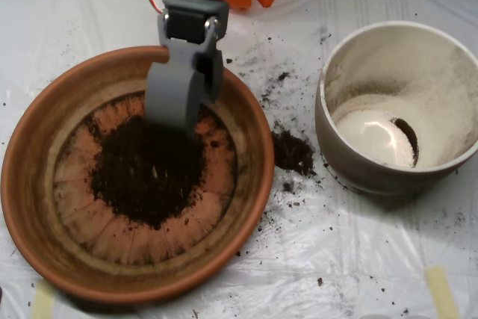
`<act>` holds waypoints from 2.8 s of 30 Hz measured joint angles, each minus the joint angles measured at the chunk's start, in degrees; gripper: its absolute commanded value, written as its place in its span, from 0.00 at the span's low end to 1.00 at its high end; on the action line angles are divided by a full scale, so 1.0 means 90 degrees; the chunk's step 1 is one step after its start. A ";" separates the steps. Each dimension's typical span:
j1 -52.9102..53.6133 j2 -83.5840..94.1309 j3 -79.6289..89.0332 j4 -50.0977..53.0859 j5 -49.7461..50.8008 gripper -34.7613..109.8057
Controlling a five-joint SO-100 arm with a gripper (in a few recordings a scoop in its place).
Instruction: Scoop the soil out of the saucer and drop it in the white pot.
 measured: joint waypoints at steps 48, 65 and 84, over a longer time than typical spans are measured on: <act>0.1455 -0.6201 -0.4590 0.1201 0.0117 0.24; 0.1064 -0.4180 -0.3877 0.1230 -0.0107 0.24; -0.0645 -0.2607 -0.5088 0.2676 -0.0508 0.24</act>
